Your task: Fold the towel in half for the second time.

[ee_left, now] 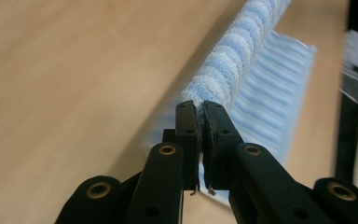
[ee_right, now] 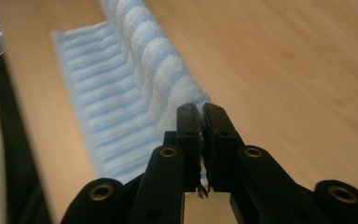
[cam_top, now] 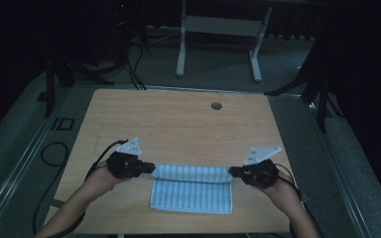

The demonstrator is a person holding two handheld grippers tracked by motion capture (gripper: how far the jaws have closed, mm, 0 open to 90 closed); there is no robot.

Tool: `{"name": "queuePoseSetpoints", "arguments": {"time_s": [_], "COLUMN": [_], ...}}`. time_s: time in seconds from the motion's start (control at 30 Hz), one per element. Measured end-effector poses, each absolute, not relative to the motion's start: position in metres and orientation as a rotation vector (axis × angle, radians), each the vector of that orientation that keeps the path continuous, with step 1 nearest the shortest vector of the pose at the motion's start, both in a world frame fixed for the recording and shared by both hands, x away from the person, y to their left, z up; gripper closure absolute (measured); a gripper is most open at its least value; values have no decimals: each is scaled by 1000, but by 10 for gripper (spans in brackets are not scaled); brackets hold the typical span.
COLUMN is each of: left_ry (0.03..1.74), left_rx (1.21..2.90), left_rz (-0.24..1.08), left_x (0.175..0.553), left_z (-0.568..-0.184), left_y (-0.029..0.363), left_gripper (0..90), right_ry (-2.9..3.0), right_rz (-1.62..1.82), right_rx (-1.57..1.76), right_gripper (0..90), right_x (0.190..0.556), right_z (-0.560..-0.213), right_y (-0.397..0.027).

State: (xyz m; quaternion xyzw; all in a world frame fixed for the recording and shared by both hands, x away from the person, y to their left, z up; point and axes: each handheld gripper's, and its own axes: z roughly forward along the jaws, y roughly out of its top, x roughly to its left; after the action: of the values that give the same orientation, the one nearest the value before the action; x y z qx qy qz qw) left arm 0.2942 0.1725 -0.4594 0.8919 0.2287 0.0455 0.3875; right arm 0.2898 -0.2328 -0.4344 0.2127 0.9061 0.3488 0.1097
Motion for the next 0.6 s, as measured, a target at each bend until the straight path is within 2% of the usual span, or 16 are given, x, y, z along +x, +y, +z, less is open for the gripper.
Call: {"name": "queuePoseSetpoints", "arguments": {"time_s": [0.07,0.13,0.2,0.33,0.4,0.6], "left_ry": [541,512,530,574,583,587], "left_rx": [2286,2277,2267,2258,2292,2397], "left_rz": [64,32,10,-15,-8,-25], "left_x": [283,278,279,288,290,296], "left_z": [-461,-462,-466,-480,-491,-522], "left_y": [173,175,173,165,156,131], "left_gripper": [785,616,570,565,536,535], "right_ry": [2702,2732,2726,2732,2756,2833], "right_rz": [1044,1057,1072,1073,1032,892], "right_rx": [612,576,602,662,691,728], "right_gripper": [818,718,708,705,701,694], "right_x": [275,262,258,263,266,280], "right_z": [-440,-445,-447,-462,-475,-516], "right_y": [-235,-238,-240,-237,-231,-219]}}
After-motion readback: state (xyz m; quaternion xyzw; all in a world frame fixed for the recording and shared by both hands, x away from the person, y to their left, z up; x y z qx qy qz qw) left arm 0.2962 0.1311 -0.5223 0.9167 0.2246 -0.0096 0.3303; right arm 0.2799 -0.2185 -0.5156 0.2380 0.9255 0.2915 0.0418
